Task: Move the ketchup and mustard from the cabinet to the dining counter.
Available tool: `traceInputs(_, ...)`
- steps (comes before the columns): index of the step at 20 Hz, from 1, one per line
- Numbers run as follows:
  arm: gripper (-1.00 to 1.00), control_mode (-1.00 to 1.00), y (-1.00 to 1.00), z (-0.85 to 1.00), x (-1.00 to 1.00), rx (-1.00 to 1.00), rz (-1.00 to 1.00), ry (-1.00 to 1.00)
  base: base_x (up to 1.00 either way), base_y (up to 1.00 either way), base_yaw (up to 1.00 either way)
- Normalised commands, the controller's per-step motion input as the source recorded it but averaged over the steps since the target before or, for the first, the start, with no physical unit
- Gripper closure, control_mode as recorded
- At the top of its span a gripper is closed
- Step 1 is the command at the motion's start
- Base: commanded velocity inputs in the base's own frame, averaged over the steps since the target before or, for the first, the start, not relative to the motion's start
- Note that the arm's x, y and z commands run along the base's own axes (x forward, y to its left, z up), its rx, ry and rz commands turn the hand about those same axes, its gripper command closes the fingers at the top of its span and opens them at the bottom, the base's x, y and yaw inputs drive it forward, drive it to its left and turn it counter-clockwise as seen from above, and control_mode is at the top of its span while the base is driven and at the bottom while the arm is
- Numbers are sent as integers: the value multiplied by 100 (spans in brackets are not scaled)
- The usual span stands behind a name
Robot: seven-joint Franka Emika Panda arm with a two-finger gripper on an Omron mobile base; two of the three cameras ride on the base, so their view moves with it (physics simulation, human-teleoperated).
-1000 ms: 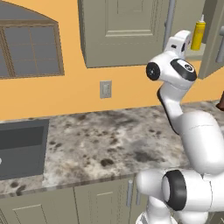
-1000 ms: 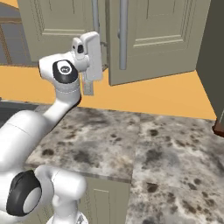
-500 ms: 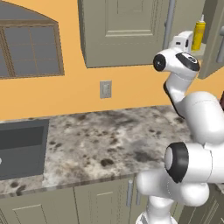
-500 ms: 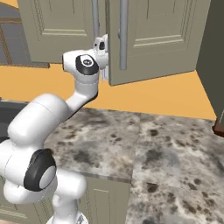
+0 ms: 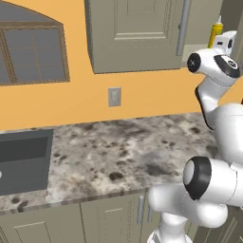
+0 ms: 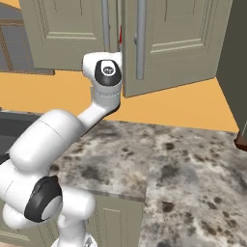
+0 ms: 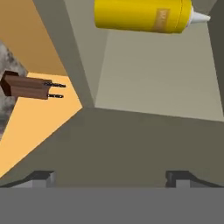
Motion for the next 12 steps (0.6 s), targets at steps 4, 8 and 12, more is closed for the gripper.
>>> traceInputs(4, -100, -100, -100, 0, -98, 0, -20, 0, 0, 0, 0)
traceInputs(8, -100, -100, -100, 0, -92, 0, -20, 1, 0, 0, 0)
traceInputs(12, -100, -100, -96, -2, -51, 3, -12, 0, 0, 0, 0)
